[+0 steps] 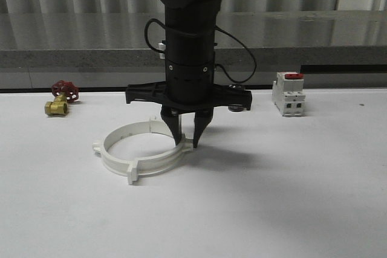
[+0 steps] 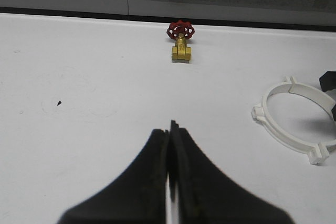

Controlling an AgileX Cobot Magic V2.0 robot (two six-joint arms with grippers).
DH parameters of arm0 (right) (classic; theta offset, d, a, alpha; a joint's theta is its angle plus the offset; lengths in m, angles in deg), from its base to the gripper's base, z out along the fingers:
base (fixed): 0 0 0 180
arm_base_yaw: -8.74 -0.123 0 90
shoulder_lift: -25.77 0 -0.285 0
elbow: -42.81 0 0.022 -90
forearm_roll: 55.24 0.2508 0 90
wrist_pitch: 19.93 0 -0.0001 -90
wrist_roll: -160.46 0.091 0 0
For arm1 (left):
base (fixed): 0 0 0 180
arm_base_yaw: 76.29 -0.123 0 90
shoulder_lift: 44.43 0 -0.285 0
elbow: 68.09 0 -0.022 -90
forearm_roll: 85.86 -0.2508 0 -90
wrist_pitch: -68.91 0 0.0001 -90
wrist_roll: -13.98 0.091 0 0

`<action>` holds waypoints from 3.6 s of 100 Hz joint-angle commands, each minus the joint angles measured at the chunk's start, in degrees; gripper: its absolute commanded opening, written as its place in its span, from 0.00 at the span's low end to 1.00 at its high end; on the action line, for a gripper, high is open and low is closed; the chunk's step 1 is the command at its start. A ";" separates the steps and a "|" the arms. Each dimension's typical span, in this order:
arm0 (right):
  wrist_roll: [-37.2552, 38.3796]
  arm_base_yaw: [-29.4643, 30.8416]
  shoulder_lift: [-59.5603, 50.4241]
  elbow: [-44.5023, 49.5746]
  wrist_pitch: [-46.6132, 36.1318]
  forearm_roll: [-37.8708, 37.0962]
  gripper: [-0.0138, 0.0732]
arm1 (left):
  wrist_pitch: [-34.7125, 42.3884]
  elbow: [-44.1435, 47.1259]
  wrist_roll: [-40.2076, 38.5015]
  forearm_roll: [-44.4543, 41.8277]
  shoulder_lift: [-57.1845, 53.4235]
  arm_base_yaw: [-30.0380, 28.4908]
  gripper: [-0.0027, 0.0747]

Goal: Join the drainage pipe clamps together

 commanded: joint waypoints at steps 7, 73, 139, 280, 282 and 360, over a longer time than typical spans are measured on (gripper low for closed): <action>0.12 -0.05 -3.68 -1.84 -1.36 -0.72 0.46 | 3.80 -1.53 0.20 -0.05 0.17 0.01 0.01; -6.43 0.00 -8.36 -1.90 -4.94 -0.21 0.60 | 3.80 -1.53 0.20 -0.05 0.17 0.01 0.01; -29.09 18.26 -39.21 19.51 -5.98 -0.15 0.60 | 3.80 -1.53 0.20 -0.05 0.17 0.01 0.01; -31.06 25.66 -104.54 66.95 -4.87 -2.01 0.08 | 3.80 -1.53 0.20 -0.05 0.17 0.01 0.01; -31.06 25.66 -104.54 66.95 -4.87 -2.01 0.08 | 3.80 -1.53 0.20 -0.05 0.17 0.01 0.01; -45.04 31.80 -109.68 76.26 -26.49 7.47 0.08 | 3.80 -1.53 0.20 -0.05 0.17 0.01 0.01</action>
